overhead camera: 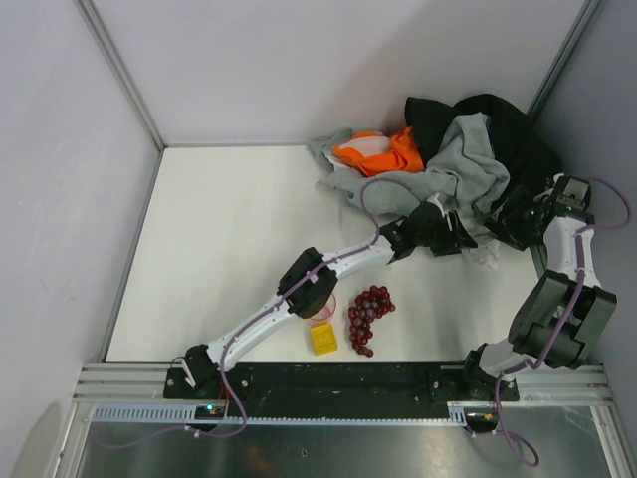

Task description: Pick out a specific cloth from the pile

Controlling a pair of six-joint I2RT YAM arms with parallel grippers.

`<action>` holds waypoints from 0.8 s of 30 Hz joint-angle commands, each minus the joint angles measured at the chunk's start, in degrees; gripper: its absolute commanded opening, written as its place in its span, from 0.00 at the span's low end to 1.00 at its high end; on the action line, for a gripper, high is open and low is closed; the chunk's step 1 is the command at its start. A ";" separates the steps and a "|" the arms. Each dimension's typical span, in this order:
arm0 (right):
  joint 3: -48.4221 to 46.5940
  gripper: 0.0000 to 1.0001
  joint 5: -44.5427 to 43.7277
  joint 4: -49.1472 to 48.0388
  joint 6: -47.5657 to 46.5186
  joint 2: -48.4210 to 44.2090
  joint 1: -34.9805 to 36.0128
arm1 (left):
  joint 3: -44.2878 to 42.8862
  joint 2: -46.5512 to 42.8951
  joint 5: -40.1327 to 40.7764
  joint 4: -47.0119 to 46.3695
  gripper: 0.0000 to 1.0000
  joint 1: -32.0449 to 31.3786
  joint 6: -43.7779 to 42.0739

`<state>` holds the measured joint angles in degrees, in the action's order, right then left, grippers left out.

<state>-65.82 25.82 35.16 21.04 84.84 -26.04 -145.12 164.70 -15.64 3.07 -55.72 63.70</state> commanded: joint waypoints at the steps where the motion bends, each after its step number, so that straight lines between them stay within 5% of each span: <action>1: 0.77 0.71 -0.52 -2.88 0.52 -3.28 -0.81 | -3.28 3.26 1.10 -1.72 0.61 -1.80 2.24; 5: 1.72 0.71 -0.72 -3.83 0.80 -4.20 -1.64 | -3.45 3.79 3.52 -7.02 0.43 -2.04 2.44; 10: 2.00 0.71 0.10 -4.32 0.92 -4.59 -1.98 | -3.26 3.58 3.91 -10.93 0.06 -1.40 1.69; 20: 2.47 0.71 2.06 -4.70 1.06 -5.38 -1.92 | 13.47 -10.85 1.29 -15.03 0.01 -0.07 -6.88; 24: 2.68 0.71 2.39 -4.66 1.06 -5.91 -1.80 | 29.32 -21.05 2.50 -19.42 0.01 -0.23 -10.90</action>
<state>-63.35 27.00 31.86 22.00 81.36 -27.77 -125.73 156.70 -13.67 -10.52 -56.31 58.57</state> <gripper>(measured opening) 0.709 0.020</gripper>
